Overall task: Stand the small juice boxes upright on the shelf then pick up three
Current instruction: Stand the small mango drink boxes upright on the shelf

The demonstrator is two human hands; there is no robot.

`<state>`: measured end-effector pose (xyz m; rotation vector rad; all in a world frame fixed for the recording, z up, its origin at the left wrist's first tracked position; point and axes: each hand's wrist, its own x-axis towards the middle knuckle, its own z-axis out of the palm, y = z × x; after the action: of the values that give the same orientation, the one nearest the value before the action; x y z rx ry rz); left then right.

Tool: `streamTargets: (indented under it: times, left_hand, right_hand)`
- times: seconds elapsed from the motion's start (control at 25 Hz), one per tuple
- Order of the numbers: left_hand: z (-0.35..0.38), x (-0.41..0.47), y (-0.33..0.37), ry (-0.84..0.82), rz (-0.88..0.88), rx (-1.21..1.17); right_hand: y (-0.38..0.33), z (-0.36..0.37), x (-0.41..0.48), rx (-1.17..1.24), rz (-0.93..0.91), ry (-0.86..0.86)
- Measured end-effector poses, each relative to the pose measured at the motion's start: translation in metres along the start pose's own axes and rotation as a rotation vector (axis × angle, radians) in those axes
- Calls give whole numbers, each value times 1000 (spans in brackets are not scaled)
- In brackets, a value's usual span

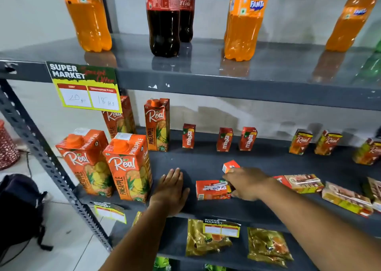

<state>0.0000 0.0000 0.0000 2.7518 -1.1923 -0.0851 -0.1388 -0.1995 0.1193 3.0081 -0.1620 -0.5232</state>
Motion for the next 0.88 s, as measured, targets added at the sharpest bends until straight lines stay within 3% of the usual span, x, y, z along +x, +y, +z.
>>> streamTargets:
  times: [0.28,0.44,0.88]
  left_hand:
    - [0,-3,-1,64,26,33]
    - [-1,-2,-1,50,6,29]
    - [-6,-3,1,35,-18,7]
  right_hand:
    - [-5,20,17,123,59,-10]
    - [4,1,22,120,2,51]
    - [-14,-33,42,-369,-408,470]
